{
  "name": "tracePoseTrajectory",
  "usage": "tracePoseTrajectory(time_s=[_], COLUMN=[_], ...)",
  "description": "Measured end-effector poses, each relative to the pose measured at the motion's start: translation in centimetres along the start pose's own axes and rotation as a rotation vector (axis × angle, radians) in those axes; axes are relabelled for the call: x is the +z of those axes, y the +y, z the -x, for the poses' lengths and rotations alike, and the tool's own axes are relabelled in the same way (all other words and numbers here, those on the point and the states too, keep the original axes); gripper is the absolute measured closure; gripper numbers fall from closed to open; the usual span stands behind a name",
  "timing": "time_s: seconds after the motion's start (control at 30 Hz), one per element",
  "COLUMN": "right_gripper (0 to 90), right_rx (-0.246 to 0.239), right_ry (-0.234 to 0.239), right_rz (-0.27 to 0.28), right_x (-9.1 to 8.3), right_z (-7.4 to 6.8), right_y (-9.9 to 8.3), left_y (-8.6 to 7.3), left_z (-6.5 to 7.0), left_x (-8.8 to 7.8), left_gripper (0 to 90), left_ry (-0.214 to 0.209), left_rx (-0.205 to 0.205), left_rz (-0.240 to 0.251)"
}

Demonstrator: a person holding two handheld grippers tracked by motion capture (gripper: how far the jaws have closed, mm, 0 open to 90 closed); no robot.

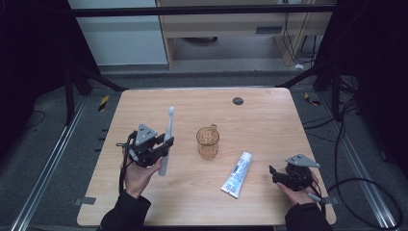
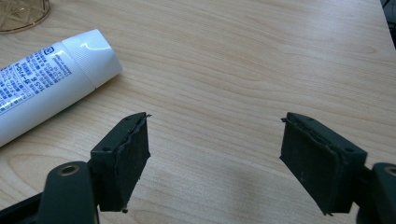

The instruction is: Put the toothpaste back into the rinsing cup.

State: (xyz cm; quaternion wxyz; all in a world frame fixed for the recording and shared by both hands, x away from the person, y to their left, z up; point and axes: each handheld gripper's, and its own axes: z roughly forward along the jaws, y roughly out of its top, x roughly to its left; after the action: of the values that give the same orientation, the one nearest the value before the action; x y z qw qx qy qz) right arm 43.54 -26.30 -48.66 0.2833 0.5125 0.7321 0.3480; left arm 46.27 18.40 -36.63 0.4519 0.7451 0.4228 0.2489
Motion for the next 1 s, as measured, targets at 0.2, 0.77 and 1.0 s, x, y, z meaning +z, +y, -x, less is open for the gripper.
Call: tracePoseTrajectory(time_s=[0.2, 0.77, 1.0], right_gripper=[22.4, 20.6, 20.0], right_rx=[-0.001, -0.011, -0.013], right_ry=[-0.003, -0.011, -0.012], right_rz=[0.007, 0.015, 0.021], right_x=[0.0, 0.2, 0.2], right_z=[0.0, 0.0, 0.0], right_y=[0.0, -0.1, -0.2], left_y=[1.2, 5.3, 5.8], left_z=[0.0, 1.1, 1.9], left_x=[0.6, 2.1, 3.8], left_gripper=[67.0, 67.0, 67.0], left_ry=[-0.011, -0.033, -0.037], left_rx=[-0.02, -0.029, -0.025], left_rz=[0.076, 0.273, 0.317])
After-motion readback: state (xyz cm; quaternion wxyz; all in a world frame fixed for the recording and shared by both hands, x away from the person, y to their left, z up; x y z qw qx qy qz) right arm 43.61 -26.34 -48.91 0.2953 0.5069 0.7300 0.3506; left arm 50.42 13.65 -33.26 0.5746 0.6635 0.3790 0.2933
